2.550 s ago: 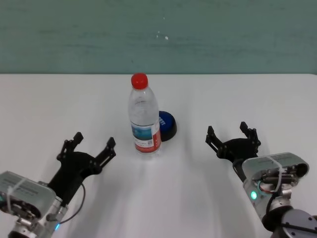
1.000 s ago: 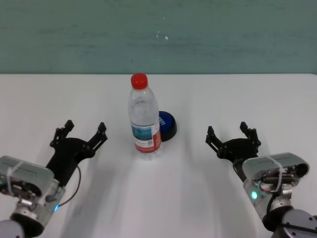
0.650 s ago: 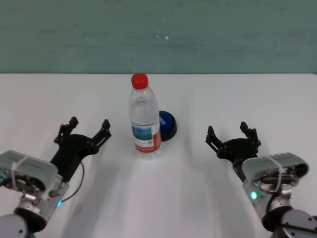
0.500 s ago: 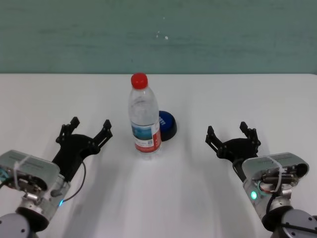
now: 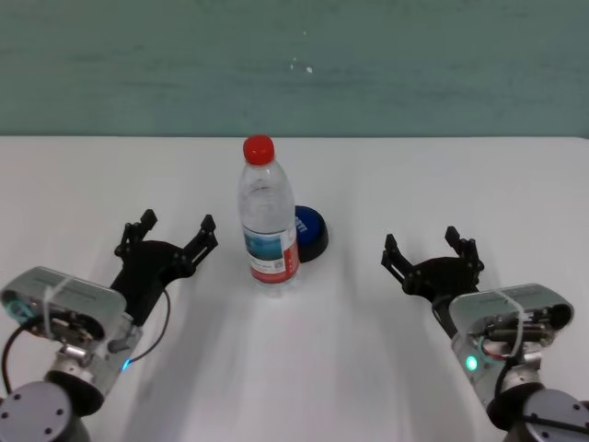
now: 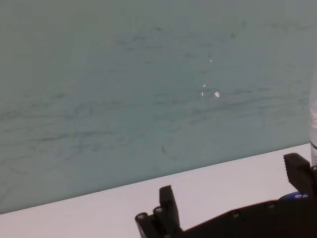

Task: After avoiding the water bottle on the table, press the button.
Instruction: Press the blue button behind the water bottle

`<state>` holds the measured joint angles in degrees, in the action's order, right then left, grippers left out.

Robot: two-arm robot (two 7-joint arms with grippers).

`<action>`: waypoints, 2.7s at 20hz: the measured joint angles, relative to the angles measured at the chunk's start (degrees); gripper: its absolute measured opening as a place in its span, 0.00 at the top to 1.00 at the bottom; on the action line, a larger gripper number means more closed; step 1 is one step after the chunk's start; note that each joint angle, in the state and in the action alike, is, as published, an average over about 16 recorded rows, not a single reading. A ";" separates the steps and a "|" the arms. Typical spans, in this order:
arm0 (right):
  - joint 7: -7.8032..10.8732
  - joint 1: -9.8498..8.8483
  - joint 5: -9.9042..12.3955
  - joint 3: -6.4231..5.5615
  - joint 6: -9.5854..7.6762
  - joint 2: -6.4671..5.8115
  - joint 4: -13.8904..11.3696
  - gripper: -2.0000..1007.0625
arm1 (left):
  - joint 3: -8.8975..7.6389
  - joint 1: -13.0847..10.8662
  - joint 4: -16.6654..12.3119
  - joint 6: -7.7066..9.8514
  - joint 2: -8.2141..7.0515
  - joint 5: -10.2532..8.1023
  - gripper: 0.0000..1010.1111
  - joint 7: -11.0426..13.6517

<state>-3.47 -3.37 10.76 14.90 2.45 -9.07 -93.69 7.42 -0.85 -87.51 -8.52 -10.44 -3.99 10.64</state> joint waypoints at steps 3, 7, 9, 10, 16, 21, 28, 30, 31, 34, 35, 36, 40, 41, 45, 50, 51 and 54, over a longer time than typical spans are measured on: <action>0.00 0.00 0.00 0.00 0.00 0.00 0.00 0.00 | 0.20 0.82 0.87 -0.13 0.32 0.36 0.00 -0.24; 0.00 0.00 0.00 0.00 0.00 0.00 0.00 0.00 | 0.35 1.73 1.81 -0.28 0.68 0.70 0.00 -0.46; 0.00 0.00 0.00 0.00 0.00 0.00 0.00 0.00 | 0.40 2.19 2.31 -0.44 0.86 0.89 0.00 -0.58; 0.00 0.00 0.00 0.00 0.00 0.00 0.00 0.00 | 0.42 2.41 2.56 -0.54 0.95 0.98 0.00 -0.64; 0.00 0.00 0.00 0.00 0.00 0.01 0.00 0.00 | 0.54 3.96 4.24 -1.21 1.49 1.59 0.00 -0.98; 0.00 0.00 0.00 0.00 0.00 0.00 0.00 0.00 | 0.64 5.59 5.98 -1.95 1.91 2.14 0.00 -1.18; 0.00 0.00 0.00 0.00 0.00 0.00 0.00 0.00 | 0.66 8.34 8.97 -3.09 2.47 2.89 0.00 -1.42; 0.00 0.00 0.00 0.00 0.00 0.00 0.00 0.00 | 0.64 9.20 9.93 -3.41 2.64 3.08 0.00 -1.47; 0.00 0.00 0.00 0.00 0.00 0.00 0.00 0.00 | 0.64 9.63 10.41 -3.57 2.72 3.17 0.00 -1.50; 0.00 0.00 0.00 0.00 0.00 0.00 0.00 0.00 | 0.61 10.92 11.86 -4.03 2.94 3.44 0.00 -1.56; 0.00 0.00 0.00 0.00 0.00 0.00 0.00 0.00 | 0.60 11.31 12.30 -4.15 3.00 3.49 0.00 -1.55; 0.00 0.00 0.00 0.00 0.00 0.00 0.00 0.00 | 0.59 11.69 12.73 -4.26 3.06 3.54 0.00 -1.54; 0.00 0.00 0.00 0.00 0.00 0.00 0.00 0.00 | 0.64 13.19 14.38 -4.61 3.23 3.65 0.00 -1.29; 0.00 0.00 0.00 0.00 0.00 0.00 0.00 0.00 | 0.67 13.53 14.73 -4.63 3.24 3.64 0.00 -1.16; 0.00 0.00 0.00 0.00 0.00 0.00 0.00 0.00 | 0.91 14.69 15.97 -4.59 3.11 3.56 0.00 -0.55; 0.00 0.00 0.00 0.00 0.00 0.00 0.00 0.00 | 1.31 15.94 17.28 -4.55 2.85 3.38 0.00 0.22; 0.00 0.00 0.00 0.00 0.00 0.00 0.00 0.00 | 1.39 16.16 17.50 -4.53 2.80 3.34 0.00 0.35; 0.00 0.00 0.00 0.00 0.00 0.00 0.00 0.00 | 1.64 16.73 18.05 -4.49 2.61 3.21 0.00 0.71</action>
<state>-3.47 -3.37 10.76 14.90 2.44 -9.07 -93.69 9.07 15.89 -69.47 -13.01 -7.83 -0.79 11.35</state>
